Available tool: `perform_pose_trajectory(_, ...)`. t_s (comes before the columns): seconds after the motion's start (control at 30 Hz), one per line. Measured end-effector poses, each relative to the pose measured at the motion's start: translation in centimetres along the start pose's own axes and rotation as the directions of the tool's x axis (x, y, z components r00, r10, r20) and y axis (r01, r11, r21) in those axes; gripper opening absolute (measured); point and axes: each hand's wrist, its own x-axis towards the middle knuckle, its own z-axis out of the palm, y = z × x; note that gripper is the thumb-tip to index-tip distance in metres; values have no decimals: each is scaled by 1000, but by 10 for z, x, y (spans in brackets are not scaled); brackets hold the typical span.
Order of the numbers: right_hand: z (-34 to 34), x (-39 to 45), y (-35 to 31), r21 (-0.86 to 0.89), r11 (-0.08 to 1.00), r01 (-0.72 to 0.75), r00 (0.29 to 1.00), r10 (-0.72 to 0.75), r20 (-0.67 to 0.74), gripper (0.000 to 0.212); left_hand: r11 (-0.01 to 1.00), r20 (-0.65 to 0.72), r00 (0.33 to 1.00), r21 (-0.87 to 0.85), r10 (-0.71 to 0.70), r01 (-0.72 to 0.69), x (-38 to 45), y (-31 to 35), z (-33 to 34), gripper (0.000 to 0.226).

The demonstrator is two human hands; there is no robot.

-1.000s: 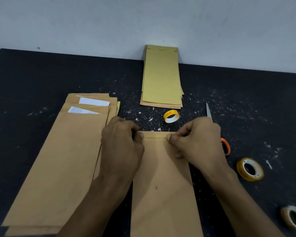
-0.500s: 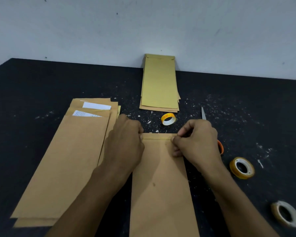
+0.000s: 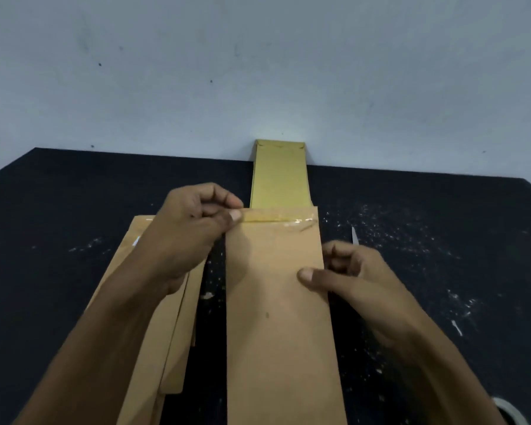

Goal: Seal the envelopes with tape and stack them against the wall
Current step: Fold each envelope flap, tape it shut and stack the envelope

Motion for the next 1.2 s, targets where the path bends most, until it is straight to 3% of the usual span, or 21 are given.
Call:
perform_pose_trajectory(0.07, -3, -3, -2, 72, 997, -42, 987, 31, 158, 27, 998, -58, 998, -63, 16, -20, 8, 7, -5, 7)
perform_pose_trajectory(0.17, -5, 0, 0, 90, 995, -51, 982, 34, 183, 29, 988, -140, 989, -144, 38, -58, 20, 12, -8, 8)
perform_pose_trajectory(0.33, -6, 17, -5, 192, 981, -16, 998, 5, 60, 27, 987, -95, 995, -164, -16, 1, 33, 9, 3, 17)
perform_pose_trajectory(0.53, -11, 67, -24, 256, 967, -11, 991, 45, -127, 22, 997, -76, 994, -14, -79, 78, 58, -7, 25, 17)
perform_pose_trajectory(0.93, -23, 203, -23, -184, 980, -78, 943, 12, -331, 19, 964, -148, 987, 249, -54, 90, 177, -34, 46, 32)
perform_pose_trajectory(1.1, -25, 222, -14, -478, 872, -105, 912, -107, -395, 33, 939, -124, 991, 334, -46, 86, 192, -41, 53, 38)
perform_pose_trajectory(1.2, -23, 225, -9, -566, 811, -146, 918, -103, -384, 31, 922, -124, 991, 377, -44, 88, 192, -44, 55, 37)
